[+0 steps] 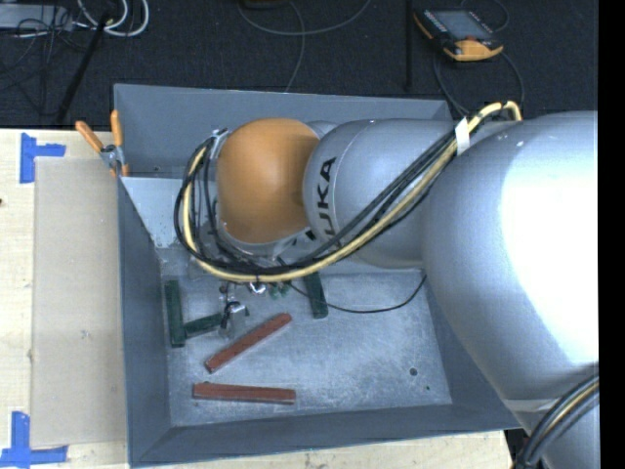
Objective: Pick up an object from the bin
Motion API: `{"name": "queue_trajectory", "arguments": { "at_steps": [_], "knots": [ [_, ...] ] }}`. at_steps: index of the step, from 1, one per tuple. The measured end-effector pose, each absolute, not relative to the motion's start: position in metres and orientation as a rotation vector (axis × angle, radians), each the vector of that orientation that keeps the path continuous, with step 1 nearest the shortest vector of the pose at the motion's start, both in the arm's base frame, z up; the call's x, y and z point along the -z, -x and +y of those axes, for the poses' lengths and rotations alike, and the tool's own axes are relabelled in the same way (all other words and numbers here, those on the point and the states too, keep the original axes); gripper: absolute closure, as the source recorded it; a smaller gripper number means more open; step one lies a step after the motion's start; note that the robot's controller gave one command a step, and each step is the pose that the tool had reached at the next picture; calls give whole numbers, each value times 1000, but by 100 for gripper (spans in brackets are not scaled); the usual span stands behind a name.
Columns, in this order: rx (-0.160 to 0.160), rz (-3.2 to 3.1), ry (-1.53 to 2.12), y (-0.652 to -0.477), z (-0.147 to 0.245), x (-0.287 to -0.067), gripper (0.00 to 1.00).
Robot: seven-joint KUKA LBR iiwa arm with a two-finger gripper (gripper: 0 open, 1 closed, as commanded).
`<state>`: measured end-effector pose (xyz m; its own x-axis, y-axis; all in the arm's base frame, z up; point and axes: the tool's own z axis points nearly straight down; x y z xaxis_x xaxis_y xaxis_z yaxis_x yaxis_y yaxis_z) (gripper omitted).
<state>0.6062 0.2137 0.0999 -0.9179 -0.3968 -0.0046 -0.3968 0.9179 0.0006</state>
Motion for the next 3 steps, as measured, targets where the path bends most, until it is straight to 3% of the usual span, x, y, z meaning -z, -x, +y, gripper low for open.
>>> {"name": "queue_trajectory", "arguments": {
  "at_steps": [1, 2, 3],
  "knots": [
    [-1, 3072, 671, -609, 196, -68, 0],
    [-3, 3071, 664, -610, 197, -69, 0],
    [-3, 3070, 661, -610, 196, -69, 100]
  ]
}}
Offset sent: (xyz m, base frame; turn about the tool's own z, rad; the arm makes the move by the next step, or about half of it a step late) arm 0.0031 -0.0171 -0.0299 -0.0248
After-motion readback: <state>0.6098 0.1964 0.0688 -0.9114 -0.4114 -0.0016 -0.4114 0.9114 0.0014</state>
